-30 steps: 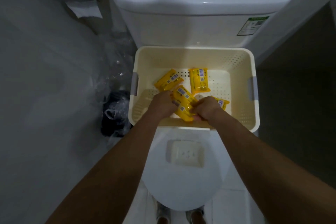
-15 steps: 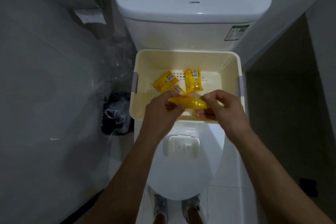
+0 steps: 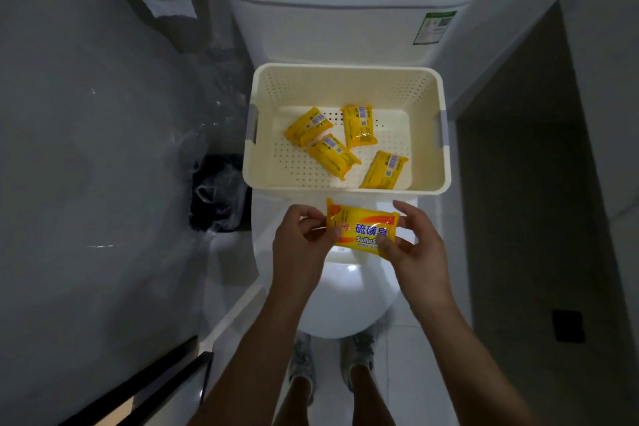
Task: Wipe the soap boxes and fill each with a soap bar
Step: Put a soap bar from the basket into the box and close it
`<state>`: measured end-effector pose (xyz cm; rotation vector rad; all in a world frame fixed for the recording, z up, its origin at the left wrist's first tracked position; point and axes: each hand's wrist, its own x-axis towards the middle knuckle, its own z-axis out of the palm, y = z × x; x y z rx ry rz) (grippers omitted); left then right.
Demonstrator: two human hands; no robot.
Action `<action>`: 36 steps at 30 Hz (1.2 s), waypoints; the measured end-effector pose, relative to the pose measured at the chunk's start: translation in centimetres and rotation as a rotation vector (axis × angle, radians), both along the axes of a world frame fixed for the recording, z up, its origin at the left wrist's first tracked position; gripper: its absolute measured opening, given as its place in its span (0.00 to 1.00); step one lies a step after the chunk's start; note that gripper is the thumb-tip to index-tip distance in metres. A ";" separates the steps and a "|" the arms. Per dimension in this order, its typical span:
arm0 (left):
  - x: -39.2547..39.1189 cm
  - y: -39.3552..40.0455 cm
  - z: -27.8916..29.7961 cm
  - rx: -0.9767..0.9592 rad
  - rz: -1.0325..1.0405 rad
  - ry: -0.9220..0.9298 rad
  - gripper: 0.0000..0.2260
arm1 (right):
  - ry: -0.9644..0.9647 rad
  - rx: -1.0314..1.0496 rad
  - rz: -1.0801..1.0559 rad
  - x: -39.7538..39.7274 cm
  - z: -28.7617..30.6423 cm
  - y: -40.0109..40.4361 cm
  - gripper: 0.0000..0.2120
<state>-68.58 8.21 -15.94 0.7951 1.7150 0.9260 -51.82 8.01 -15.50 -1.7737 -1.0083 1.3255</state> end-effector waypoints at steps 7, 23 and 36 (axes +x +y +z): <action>-0.5 -1.2 -2.1 -0.061 -0.084 0.057 0.11 | 0.037 -0.201 0.044 0.6 -1.7 -0.7 0.17; 1.5 -1.5 -9.5 -0.166 -0.042 0.483 0.06 | 0.016 -0.389 -0.216 -1.9 -10.5 0.1 0.15; 1.4 -0.6 -11.9 -0.256 -0.233 0.730 0.08 | -0.152 -0.340 -0.009 -2.3 -11.1 0.2 0.16</action>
